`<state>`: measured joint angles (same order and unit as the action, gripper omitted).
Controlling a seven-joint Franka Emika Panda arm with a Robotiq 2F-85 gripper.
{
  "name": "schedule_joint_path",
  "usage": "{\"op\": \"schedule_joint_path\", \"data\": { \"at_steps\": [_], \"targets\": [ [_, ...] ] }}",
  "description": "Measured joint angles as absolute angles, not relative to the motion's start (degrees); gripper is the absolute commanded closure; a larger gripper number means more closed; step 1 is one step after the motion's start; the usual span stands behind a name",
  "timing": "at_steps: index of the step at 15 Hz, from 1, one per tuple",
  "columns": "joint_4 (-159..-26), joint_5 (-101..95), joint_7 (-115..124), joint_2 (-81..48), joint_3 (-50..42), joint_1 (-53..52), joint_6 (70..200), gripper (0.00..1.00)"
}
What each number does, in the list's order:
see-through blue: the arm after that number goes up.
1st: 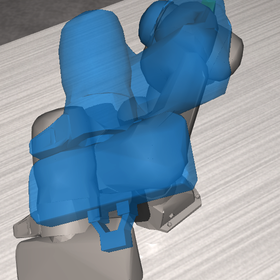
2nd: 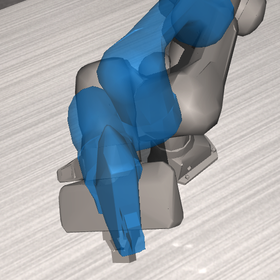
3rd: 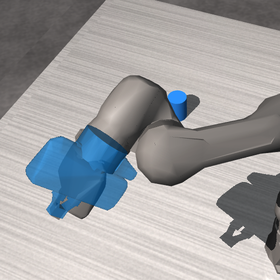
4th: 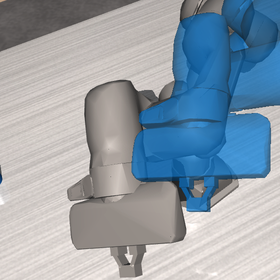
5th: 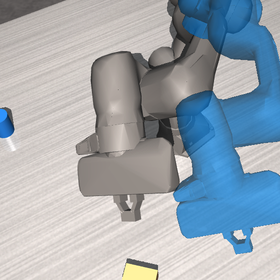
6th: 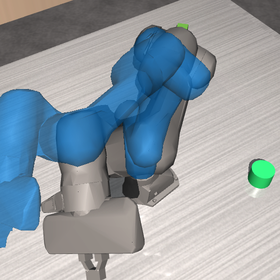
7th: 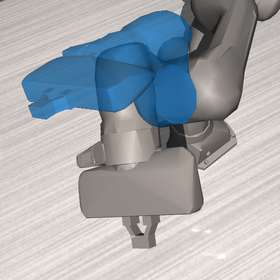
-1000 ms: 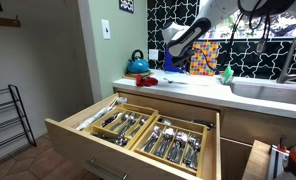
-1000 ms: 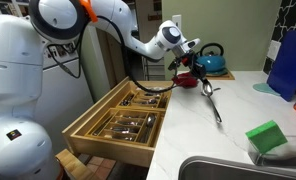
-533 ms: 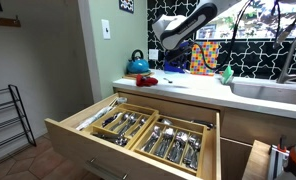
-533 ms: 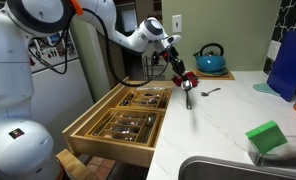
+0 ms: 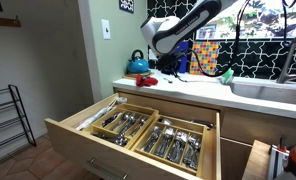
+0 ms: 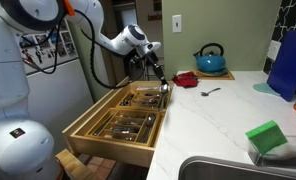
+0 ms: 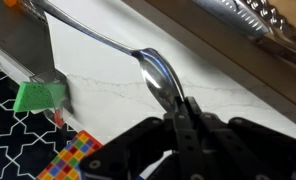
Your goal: Put the big silver spoon in the drawer
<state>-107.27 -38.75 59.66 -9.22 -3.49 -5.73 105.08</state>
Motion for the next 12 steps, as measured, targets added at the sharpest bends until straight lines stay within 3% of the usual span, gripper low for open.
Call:
{"op": "schedule_joint_path", "data": {
  "at_steps": [12],
  "targets": [
    [-111.15, -37.34, 60.61, -7.5, -1.02, -5.57, 107.72, 0.98]
  ]
}}
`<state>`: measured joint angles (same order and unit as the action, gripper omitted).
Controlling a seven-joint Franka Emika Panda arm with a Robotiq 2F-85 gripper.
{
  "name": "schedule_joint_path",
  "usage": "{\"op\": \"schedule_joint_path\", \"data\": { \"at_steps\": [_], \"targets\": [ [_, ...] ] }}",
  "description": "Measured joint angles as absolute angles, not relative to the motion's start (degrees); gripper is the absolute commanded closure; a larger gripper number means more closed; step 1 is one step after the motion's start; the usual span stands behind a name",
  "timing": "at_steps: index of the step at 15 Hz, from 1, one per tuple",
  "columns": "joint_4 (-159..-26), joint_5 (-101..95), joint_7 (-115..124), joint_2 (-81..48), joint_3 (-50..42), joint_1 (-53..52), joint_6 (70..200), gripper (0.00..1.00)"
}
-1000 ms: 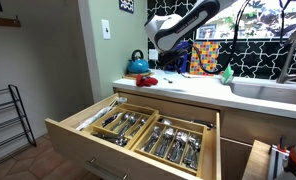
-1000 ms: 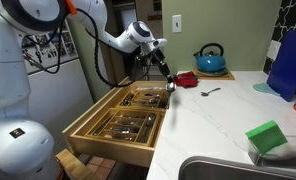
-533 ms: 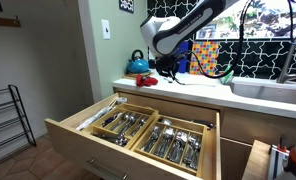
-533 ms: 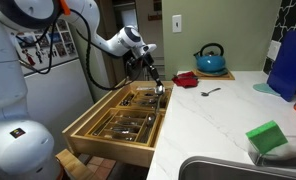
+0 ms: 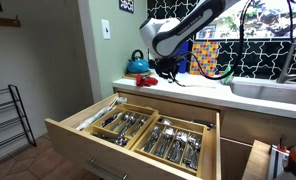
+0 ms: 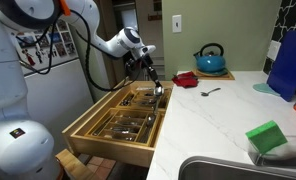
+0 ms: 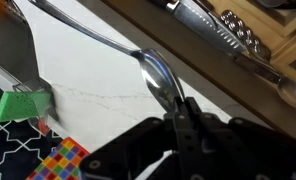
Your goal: Put the big silver spoon in the drawer
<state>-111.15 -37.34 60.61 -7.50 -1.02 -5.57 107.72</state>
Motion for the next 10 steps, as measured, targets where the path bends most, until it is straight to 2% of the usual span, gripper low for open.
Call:
{"op": "schedule_joint_path", "data": {
  "at_steps": [10],
  "targets": [
    [-112.95, -35.39, 75.93, -16.21, 2.04, -9.05, 105.58, 0.98]
  ]
}}
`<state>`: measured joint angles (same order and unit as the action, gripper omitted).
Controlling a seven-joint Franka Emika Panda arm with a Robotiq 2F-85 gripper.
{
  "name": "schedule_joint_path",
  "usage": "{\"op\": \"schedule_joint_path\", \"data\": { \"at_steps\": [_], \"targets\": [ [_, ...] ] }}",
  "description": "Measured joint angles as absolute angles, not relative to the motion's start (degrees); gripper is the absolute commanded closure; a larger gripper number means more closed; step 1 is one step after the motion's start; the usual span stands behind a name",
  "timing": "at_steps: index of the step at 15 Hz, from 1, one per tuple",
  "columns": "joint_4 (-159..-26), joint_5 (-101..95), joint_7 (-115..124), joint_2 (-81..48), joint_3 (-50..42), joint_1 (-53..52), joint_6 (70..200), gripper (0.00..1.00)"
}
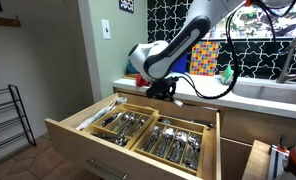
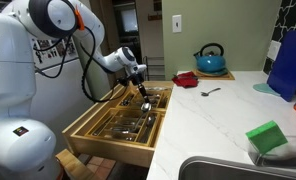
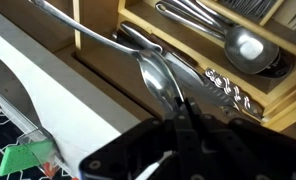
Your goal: Put the big silver spoon in the drawer
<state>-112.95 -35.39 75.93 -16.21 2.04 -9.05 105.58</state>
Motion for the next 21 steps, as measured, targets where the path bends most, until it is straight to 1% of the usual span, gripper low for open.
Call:
{"op": "schedule_joint_path", "data": {
  "at_steps": [3, 4, 6, 16, 21],
  "targets": [
    [-113.61, -35.98, 81.56, -18.43, 1.97, -9.53, 109.65, 0.97],
    [-113.9, -36.97, 83.37, -18.96, 1.86, -9.6, 111.28, 0.94],
    [-114.43, -38.7, 84.85, -19.73, 1.71, -9.62, 113.47, 0.94],
    [-113.85, -38.96, 84.32, -20.25, 1.67, -9.57, 114.31, 0.96],
    [-111.13, -38.87, 83.15, -23.86, 1.31, -9.46, 116.11, 0.97]
  ]
}}
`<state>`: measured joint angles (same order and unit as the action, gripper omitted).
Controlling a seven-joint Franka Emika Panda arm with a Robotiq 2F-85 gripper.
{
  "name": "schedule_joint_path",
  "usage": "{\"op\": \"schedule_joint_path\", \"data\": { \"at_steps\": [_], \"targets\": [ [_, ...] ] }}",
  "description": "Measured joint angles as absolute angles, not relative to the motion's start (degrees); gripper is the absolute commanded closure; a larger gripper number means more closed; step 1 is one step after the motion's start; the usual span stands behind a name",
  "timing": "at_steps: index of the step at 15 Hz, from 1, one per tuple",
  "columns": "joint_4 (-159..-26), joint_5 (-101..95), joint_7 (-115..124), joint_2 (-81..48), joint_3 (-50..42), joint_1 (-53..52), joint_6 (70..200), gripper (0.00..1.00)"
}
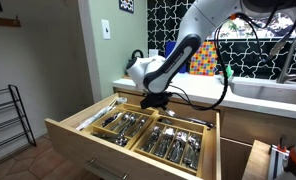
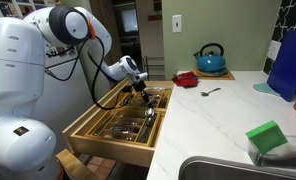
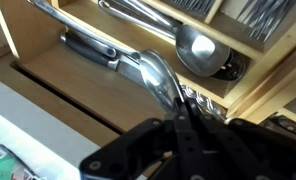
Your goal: Put the big silver spoon in the drawer
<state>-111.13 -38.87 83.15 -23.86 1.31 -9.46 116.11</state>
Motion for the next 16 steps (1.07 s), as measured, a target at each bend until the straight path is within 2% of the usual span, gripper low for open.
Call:
{"op": "schedule_joint_path", "data": {
  "at_steps": [16],
  "targets": [
    [-103.18, -32.34, 83.15, -34.07, -1.14, -9.61, 116.96, 0.97]
  ]
}}
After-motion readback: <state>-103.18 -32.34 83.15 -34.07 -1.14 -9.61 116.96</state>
